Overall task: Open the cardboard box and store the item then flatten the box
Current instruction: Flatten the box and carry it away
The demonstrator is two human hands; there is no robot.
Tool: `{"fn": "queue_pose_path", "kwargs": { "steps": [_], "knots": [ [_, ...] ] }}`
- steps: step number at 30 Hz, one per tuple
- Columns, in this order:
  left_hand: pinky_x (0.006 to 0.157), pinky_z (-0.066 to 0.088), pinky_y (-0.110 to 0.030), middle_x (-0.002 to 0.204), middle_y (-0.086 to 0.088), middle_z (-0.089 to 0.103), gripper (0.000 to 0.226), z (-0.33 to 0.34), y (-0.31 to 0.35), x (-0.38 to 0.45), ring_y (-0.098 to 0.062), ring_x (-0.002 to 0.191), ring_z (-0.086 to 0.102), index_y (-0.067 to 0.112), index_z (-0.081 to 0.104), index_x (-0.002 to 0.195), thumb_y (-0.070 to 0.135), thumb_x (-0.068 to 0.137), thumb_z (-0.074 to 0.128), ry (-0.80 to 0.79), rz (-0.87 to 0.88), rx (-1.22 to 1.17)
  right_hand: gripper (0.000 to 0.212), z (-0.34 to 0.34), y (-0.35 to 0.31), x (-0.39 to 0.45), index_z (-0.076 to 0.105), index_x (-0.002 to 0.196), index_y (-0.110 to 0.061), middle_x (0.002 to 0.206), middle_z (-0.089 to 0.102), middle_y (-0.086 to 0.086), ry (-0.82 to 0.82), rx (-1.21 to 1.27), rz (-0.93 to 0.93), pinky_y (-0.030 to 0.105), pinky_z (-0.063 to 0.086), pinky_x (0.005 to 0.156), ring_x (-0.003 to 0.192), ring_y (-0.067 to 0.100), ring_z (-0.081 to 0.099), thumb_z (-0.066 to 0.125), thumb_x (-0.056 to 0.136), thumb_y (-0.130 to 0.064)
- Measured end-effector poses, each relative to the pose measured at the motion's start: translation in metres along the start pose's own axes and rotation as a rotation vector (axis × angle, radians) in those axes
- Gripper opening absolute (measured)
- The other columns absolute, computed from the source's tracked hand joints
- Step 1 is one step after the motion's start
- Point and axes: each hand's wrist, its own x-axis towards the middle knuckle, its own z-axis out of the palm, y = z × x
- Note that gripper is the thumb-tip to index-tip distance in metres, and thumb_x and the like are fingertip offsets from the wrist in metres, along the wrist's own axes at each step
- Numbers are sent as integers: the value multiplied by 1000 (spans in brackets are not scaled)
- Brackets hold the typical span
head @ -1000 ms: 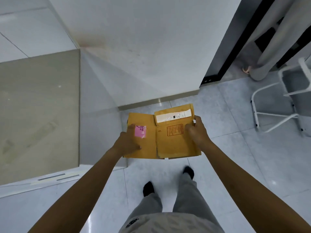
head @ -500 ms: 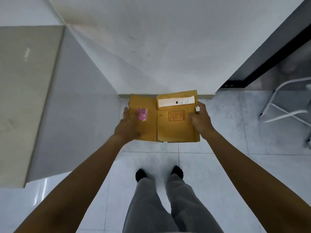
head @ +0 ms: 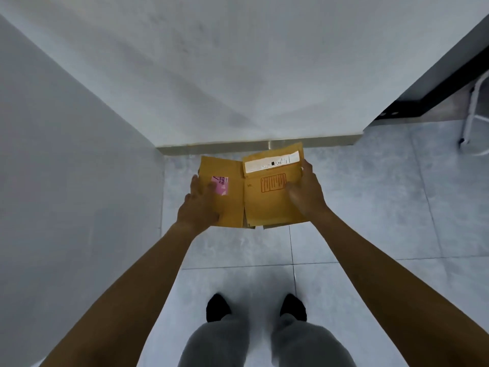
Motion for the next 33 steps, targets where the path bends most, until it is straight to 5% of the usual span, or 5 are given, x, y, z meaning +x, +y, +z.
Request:
{"fn": "queue_pose_path", "kwargs": {
  "steps": [6,17,26,33],
  "knots": [
    [96,51,-50,159,-19,1,80,91,-45,111,-43,123,49,31,24,146,36,82,71,47,24,74,52,86,95,96,33,141,-22,145,39,9,-115,-82,-97,48,41,105,129,32,44,54,94,-26],
    [99,45,-45,162,-13,-5,60,244,-93,267,-39,133,38,32,32,144,23,90,57,189,3,35,62,196,214,256,29,143,-24,153,21,9,-32,-135,-172,48,34,108,136,36,32,58,89,-33],
    [113,21,-61,162,-9,5,63,276,-117,295,-35,148,8,34,11,151,46,95,38,153,31,165,78,216,244,283,11,149,-29,162,-5,5,-13,-718,-169,64,15,110,146,36,4,39,87,-66],
    [112,10,-66,149,-14,34,60,250,-99,316,-34,138,32,31,25,144,54,90,38,153,6,395,86,226,234,290,4,151,-25,162,-5,3,-42,-766,-128,65,4,112,148,31,1,27,85,-74]
  ]
}}
